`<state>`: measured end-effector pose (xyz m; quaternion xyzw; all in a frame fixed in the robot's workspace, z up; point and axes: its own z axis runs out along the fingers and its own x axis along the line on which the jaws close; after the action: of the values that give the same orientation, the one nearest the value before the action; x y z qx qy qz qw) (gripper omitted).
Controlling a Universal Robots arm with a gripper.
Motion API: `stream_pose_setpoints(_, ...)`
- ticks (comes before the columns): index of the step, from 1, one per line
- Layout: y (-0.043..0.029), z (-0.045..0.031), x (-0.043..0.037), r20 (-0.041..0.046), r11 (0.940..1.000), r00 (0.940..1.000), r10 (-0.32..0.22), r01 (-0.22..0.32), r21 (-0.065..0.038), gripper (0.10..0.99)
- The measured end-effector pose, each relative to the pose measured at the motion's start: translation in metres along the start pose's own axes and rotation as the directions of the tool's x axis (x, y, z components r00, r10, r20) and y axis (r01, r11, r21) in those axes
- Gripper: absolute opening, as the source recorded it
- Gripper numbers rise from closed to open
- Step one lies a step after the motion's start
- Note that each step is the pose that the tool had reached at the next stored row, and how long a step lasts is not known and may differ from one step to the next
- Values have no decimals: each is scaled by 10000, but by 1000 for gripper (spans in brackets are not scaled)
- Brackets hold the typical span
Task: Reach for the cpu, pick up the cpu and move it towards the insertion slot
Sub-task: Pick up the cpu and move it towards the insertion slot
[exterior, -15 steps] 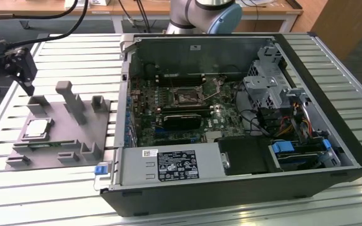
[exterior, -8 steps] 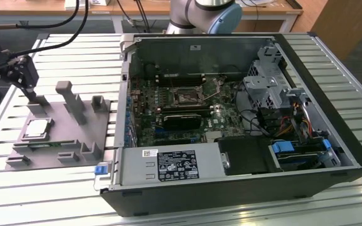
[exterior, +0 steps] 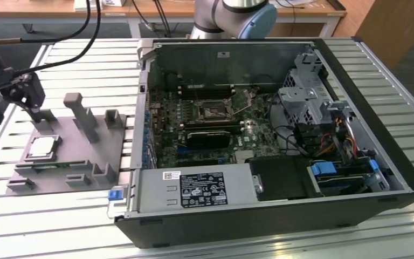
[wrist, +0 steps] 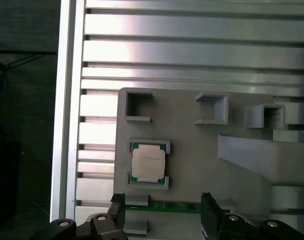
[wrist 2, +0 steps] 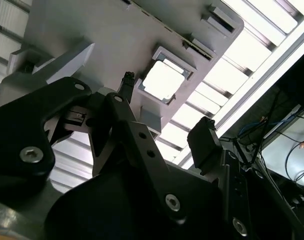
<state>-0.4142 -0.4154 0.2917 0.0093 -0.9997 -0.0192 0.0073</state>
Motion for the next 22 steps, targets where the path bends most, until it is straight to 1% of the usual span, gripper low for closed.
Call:
stream_pose_setpoints(3, -18, 53, 0, -30, 10000, 10000, 1, -1, -1, 706)
stream_pose_setpoints(9, -54, 162, -1, -47, 10000, 10000, 2, -2, -2, 706)
stream_pose_setpoints(11, -62, 197, -1, -54, 10000, 10000, 2, -2, -1, 718)
stream_pose_setpoints(12, -64, 215, -1, -60, 10000, 10000, 4, -4, 0, 773)
stream_pose_setpoints(13, -66, 233, -2, -65, 10000, 10000, 4, -4, -1, 773)
stream_pose_setpoints(14, -67, 253, -2, -72, 10000, 10000, 3, -3, -1, 835)
stream_pose_setpoints(22, -74, 401, -5, -94, 10000, 10000, 4, -4, -2, 835)
